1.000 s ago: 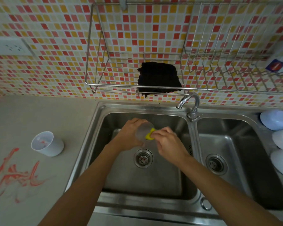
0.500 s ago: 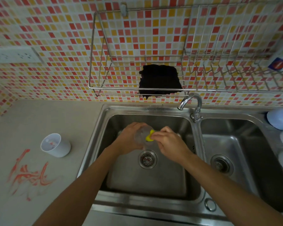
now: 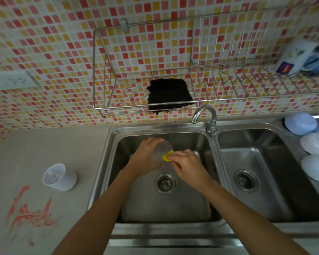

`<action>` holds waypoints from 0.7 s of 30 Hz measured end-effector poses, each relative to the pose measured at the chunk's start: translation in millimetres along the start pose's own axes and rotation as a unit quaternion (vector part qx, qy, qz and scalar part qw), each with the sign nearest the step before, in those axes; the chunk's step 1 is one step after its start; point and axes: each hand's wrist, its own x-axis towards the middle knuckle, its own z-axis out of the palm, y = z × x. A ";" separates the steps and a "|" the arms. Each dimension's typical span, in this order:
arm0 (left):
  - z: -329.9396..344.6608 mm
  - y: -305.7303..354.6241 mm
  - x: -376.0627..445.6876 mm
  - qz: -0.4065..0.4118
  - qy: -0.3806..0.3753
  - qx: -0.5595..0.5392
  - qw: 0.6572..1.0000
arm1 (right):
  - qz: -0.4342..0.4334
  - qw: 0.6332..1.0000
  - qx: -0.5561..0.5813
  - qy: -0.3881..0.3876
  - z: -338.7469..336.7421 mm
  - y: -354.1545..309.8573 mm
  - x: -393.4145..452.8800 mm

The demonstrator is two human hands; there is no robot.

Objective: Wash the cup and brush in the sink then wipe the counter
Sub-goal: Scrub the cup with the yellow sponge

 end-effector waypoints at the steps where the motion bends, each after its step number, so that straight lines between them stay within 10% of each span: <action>1: 0.5 -1.9 -1.4 -0.002 0.002 0.001 1.000 | -0.004 1.000 -0.001 -0.011 1.0 1.3 0.0; 12: 4.6 -7.4 -4.0 -0.066 0.008 -0.043 0.997 | 0.115 0.993 0.018 0.004 -24.8 25.6 -13.8; 21: 14.8 2.8 1.7 -0.017 0.003 -0.079 0.997 | -0.034 0.999 -0.018 -0.009 -17.3 15.8 -7.2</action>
